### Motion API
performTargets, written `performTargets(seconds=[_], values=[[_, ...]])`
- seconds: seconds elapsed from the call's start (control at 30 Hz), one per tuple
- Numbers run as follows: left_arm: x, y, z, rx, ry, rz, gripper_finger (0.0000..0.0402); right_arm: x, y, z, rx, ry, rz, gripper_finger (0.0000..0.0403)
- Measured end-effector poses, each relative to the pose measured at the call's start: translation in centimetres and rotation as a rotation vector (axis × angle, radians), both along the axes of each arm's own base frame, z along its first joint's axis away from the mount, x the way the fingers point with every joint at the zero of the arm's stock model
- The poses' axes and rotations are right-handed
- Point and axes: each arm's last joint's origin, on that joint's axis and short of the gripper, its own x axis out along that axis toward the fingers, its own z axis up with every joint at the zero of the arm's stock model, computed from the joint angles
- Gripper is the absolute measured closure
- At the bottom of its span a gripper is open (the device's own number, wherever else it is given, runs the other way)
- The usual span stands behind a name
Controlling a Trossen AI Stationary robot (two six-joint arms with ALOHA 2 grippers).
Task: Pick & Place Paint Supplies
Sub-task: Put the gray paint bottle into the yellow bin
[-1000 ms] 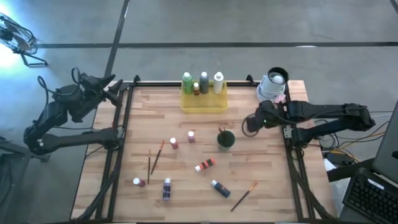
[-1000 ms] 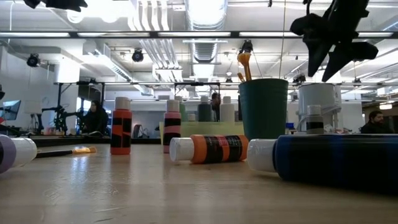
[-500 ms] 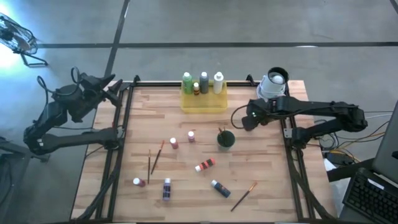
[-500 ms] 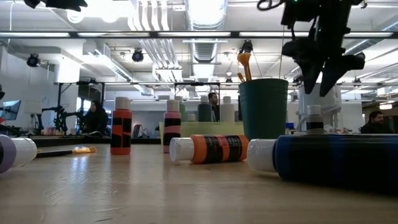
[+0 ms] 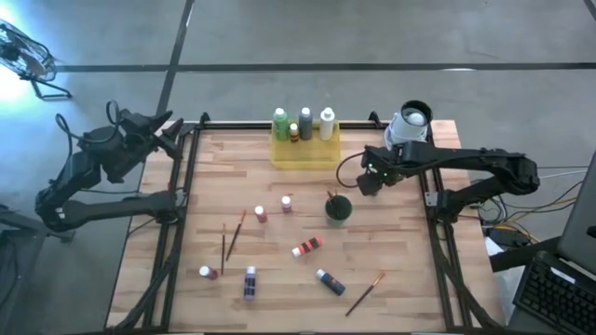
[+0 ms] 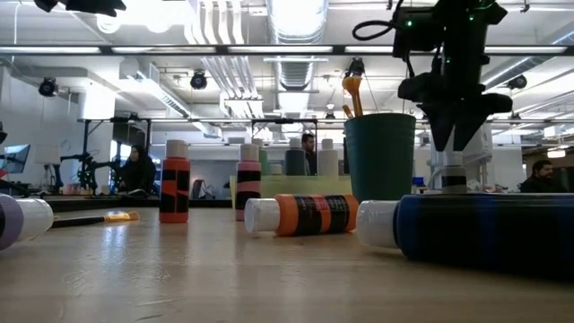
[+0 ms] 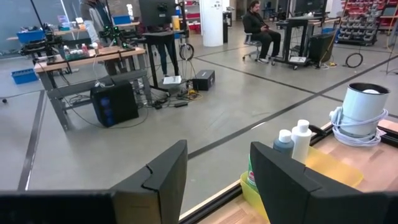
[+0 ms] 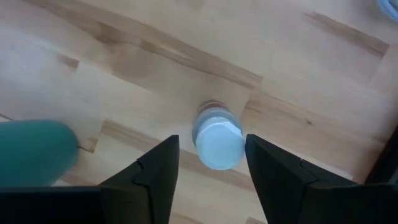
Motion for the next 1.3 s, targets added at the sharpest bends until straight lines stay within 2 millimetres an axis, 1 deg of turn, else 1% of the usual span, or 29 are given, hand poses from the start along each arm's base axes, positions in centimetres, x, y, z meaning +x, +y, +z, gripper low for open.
performTargets(seconds=[0.13,0.43,0.97,1.1,1.3], values=[[0.0,0.0,0.0,0.0,0.0,0.0,0.022,0.1,-0.2,-0.3,0.019,0.01,-0.003,0.0227],[0.0,0.0,0.0,0.0,0.0,0.0,0.022,0.4,-0.5,-1.1,0.048,0.047,0.009,0.0214],[0.0,0.0,0.0,-0.001,-0.001,-0.003,0.022,0.2,-0.5,-1.4,0.059,0.062,0.017,0.0259],[0.0,0.0,0.0,-0.001,-0.001,-0.003,0.022,0.2,-0.6,-1.4,0.059,0.063,0.02,0.0261],[0.0,0.0,0.0,0.0,-0.001,-0.002,0.022,0.1,-1.1,-1.4,0.056,0.062,0.017,0.0251]])
